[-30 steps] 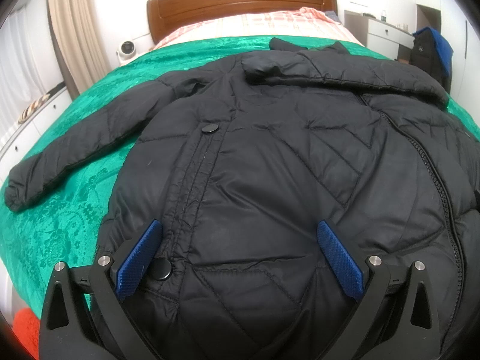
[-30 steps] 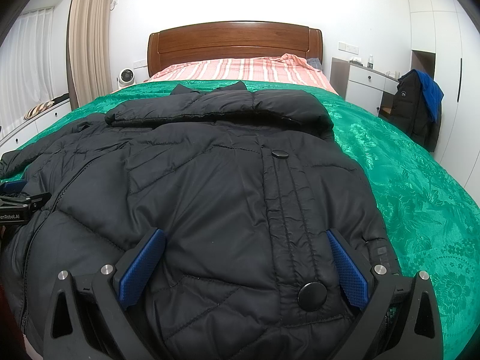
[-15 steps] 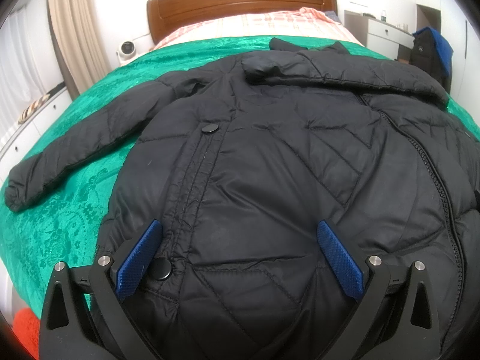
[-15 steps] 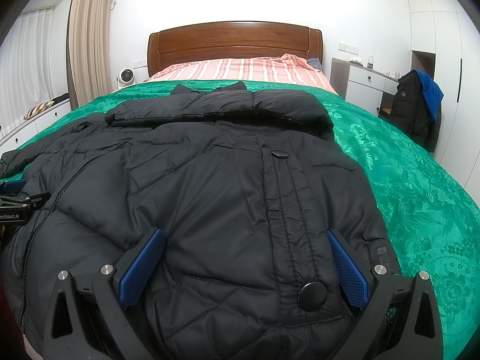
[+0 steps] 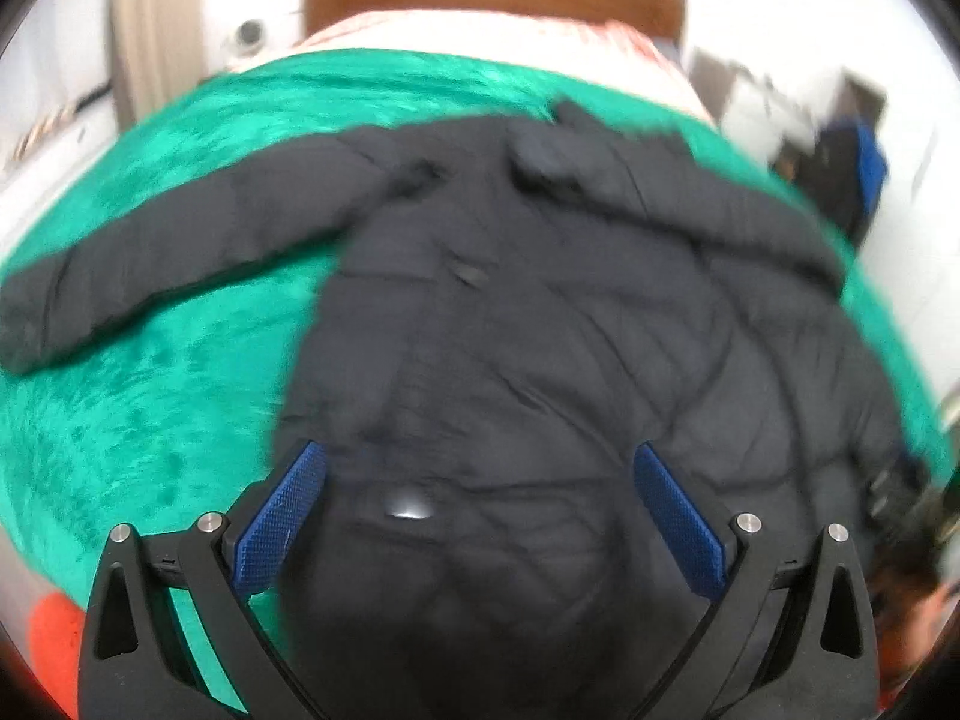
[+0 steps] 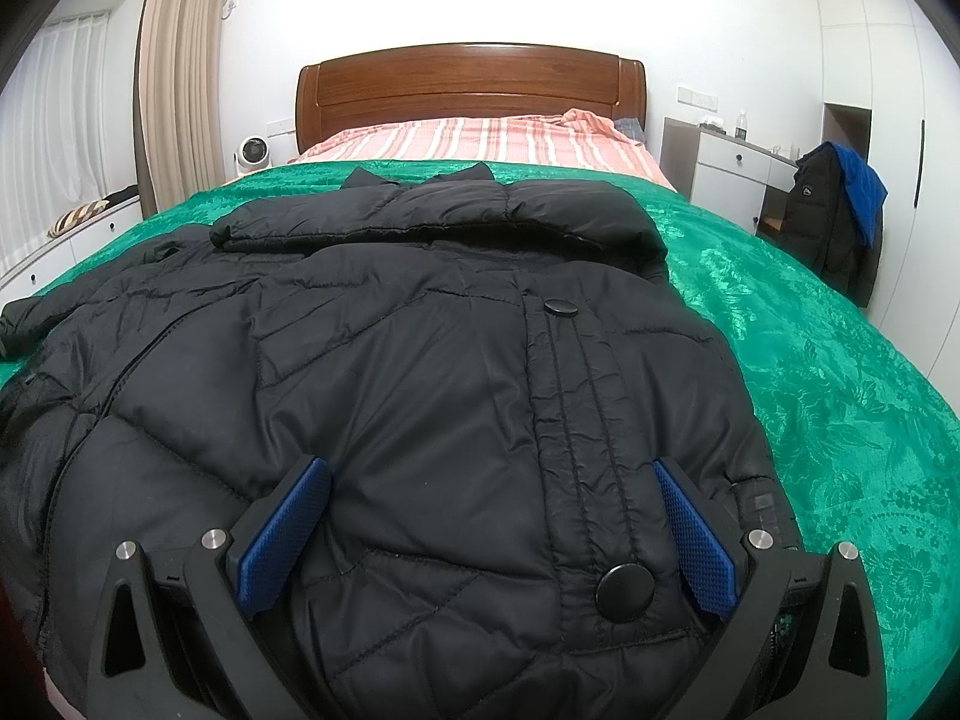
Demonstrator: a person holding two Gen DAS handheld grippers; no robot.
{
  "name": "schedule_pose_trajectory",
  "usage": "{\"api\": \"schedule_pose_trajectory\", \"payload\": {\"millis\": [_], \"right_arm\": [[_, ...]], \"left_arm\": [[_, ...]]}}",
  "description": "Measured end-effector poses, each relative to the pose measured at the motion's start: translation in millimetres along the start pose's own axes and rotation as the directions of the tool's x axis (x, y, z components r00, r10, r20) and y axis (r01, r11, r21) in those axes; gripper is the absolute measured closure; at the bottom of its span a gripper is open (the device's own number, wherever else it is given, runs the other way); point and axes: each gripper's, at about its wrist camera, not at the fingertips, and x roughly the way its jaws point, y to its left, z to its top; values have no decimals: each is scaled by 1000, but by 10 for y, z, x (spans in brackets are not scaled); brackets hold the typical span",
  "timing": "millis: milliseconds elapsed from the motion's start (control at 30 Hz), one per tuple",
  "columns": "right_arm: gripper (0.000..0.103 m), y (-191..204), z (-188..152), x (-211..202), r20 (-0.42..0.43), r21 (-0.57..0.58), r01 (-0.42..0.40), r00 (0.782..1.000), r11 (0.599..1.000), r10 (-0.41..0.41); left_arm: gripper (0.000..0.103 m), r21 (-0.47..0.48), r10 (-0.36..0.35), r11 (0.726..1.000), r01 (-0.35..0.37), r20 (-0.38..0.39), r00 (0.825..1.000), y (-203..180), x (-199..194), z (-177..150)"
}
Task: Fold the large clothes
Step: 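Grasp the sleeve with left tool and fold it across the jacket body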
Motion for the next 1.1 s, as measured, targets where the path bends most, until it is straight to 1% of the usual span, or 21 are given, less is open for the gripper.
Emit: {"api": "schedule_pose_trajectory", "payload": {"millis": [100,133,200,233,300,333,400,467,500,533,567,600,633,667,700,800,833,900,967,1000,1100], "right_arm": [[0,-8,-8,5,1,-4,6,1000,1000,-6],[0,-14,-9,6,1,-4,7,1000,1000,-7],[0,-22,-9,11,2,-6,10,1000,1000,-10],[0,4,-14,3,3,-8,12,1000,1000,-12],[1,2,-17,3,4,-10,15,1000,1000,-15],[1,6,-20,1,5,-11,16,1000,1000,-16],[1,7,-29,-7,6,-12,18,1000,1000,-17],[1,12,-34,-7,7,-14,20,1000,1000,-20],[1,12,-38,-11,8,-15,21,1000,1000,-21],[1,11,-37,-9,8,-16,22,1000,1000,-22],[0,11,-38,-9,8,-16,21,1000,1000,-21],[1,8,-41,-11,8,-16,22,1000,1000,-22],[1,1,-43,-11,7,-16,22,1000,1000,-22],[1,8,-41,-11,8,-16,21,1000,1000,-21],[0,7,-41,-10,8,-15,21,1000,1000,-21],[0,10,-43,-12,6,-16,19,1000,1000,-19],[0,4,-45,-11,6,-16,19,1000,1000,-19],[0,4,-45,-12,6,-17,19,1000,1000,-19],[0,5,-41,-10,4,-17,18,1000,1000,-18],[0,2,-39,-10,3,-17,19,1000,1000,-19],[0,2,-36,-11,0,-18,19,1000,1000,-19]], "left_arm": [[0,-194,-11,981,17,32,999,651,-135,135],[0,-309,-7,951,15,27,1000,1019,-111,165],[0,-476,-6,880,10,9,1000,1528,-17,172],[0,-588,-15,808,13,2,1000,1920,86,163],[0,-714,-28,700,16,-5,1000,2446,268,130],[0,-756,-50,652,59,34,998,2644,317,128],[0,-794,-38,598,108,106,994,2891,316,191],[1,-814,12,571,110,143,990,3115,323,328],[10,-824,39,557,100,147,988,3220,351,382],[27,-837,61,540,82,136,989,3285,376,402],[79,-851,90,525,30,90,992,3352,414,429],[93,-851,96,525,-2,57,994,3395,449,465],[95,-841,101,541,-19,43,994,3405,439,548],[97,-813,137,580,-58,27,990,3347,377,667],[97,-746,196,658,-105,35,980,3183,241,891],[97,-518,260,843,-144,159,952,2472,-196,1568],[97,-436,244,890,-131,212,946,2170,-337,1771],[97,-289,187,952,-100,292,938,1597,-558,2109],[97,-86,115,992,-89,373,921,752,-743,2412],[97,-7,77,997,-81,394,916,423,-782,2491],[97,244,-70,969,-32,399,914,-707,-698,2536]]}}
